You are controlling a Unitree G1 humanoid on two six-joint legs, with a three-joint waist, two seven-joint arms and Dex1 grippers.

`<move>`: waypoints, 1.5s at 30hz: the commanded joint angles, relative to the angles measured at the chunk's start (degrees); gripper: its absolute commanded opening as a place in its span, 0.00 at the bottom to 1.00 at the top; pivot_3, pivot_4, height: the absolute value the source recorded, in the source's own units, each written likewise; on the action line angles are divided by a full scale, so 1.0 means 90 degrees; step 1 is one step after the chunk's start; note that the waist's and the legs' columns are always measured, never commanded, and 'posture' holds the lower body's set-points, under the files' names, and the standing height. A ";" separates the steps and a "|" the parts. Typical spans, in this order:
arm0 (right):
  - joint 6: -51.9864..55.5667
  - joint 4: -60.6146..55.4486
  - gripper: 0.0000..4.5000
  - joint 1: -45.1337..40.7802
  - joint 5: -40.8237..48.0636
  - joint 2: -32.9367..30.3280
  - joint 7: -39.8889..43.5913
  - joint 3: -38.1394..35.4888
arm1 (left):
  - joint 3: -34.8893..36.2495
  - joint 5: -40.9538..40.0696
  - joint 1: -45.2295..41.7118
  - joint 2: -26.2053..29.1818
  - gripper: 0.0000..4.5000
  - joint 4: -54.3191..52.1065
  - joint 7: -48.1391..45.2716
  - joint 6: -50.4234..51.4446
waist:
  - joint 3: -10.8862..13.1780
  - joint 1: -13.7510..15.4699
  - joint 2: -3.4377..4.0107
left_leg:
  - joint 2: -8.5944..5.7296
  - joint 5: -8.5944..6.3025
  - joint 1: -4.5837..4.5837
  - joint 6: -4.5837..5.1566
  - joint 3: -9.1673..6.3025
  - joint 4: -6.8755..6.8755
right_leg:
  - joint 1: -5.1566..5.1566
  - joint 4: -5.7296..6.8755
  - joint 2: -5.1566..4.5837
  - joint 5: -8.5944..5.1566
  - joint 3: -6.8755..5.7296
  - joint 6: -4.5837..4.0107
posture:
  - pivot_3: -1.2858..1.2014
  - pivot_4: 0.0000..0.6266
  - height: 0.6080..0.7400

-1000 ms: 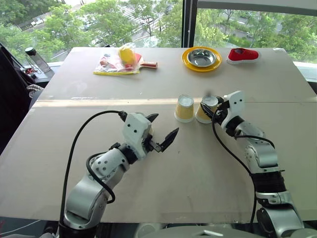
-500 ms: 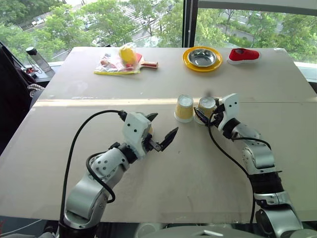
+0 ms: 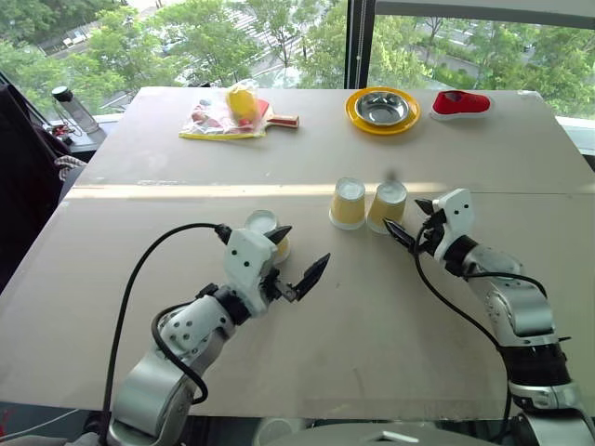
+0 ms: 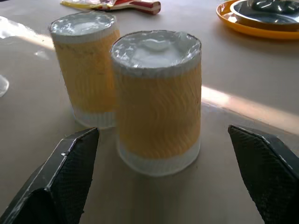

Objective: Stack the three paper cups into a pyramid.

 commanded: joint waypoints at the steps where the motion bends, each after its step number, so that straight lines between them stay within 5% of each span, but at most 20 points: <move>1: 0.0362 -0.0953 0.97 0.0594 0.0770 -0.0632 0.0926 -0.0333 | 0.0162 0.0577 0.0447 -0.0173 1.00 -0.0414 0.0260 -0.0919 | 0.0001 0.0022 0.0000 | 0.0000 0.0000 0.0000 0.0000 0.0000 -0.0003 | 0.0002 -0.0002 -0.0001 0.0000 0.0002 0.0000 | 0.52 0.24 1.00; 9: -0.0647 -0.1993 0.97 0.1737 0.2070 -0.1004 0.2670 -0.0841 | 0.0371 0.2021 0.0704 -0.1231 1.00 0.0695 0.1922 -0.1177 | 0.0013 0.0118 -0.0026 | 0.0002 -0.0009 0.0015 0.0015 0.0000 -0.0015 | 0.0023 -0.0001 0.0001 0.0001 -0.0001 0.0000 | 0.52 0.24 1.00; 31: -0.1216 -0.2027 0.97 0.1935 0.1965 -0.0844 0.2400 -0.0695 | -0.0004 0.2278 -0.1160 -0.1448 1.00 0.3086 0.1563 -0.2361 | 0.0021 0.0157 -0.0046 | 0.0000 -0.0001 0.0007 0.0002 -0.0010 0.0006 | 0.0022 -0.0002 0.0000 0.0008 -0.0020 0.0000 | 0.52 0.24 1.00; 34: -0.1218 -0.2045 1.00 0.1957 0.1971 -0.0842 0.2381 -0.0712 | -0.0033 0.2353 -0.1232 -0.1438 0.88 0.3175 0.1559 -0.2558 | 0.0021 0.0157 -0.0045 | 0.0000 -0.0001 0.0007 0.0002 -0.0010 0.0007 | 0.0022 -0.0001 0.0000 0.0008 -0.0020 -0.0001 | 0.52 0.24 1.00; 35: -0.1219 -0.2049 1.00 0.1972 0.1976 -0.0848 0.2384 -0.0723 | -0.0024 0.2316 -0.1245 -0.1455 0.71 0.3179 0.1549 -0.2495 | 0.0021 0.0156 -0.0045 | 0.0000 -0.0001 0.0007 0.0002 -0.0011 0.0007 | 0.0022 0.0000 0.0001 0.0008 -0.0020 0.0000 | 0.52 0.24 1.00; 45: -0.1244 -0.2008 1.00 0.1953 0.2000 -0.0878 0.2400 -0.0774 | 0.0115 0.2193 -0.1328 -0.1450 0.71 0.3258 0.1405 -0.2403 | 0.0021 0.0156 -0.0046 | 0.0000 -0.0001 0.0006 0.0002 -0.0011 0.0009 | 0.0022 0.0000 0.0001 0.0008 -0.0020 0.0000 | 0.52 0.24 1.00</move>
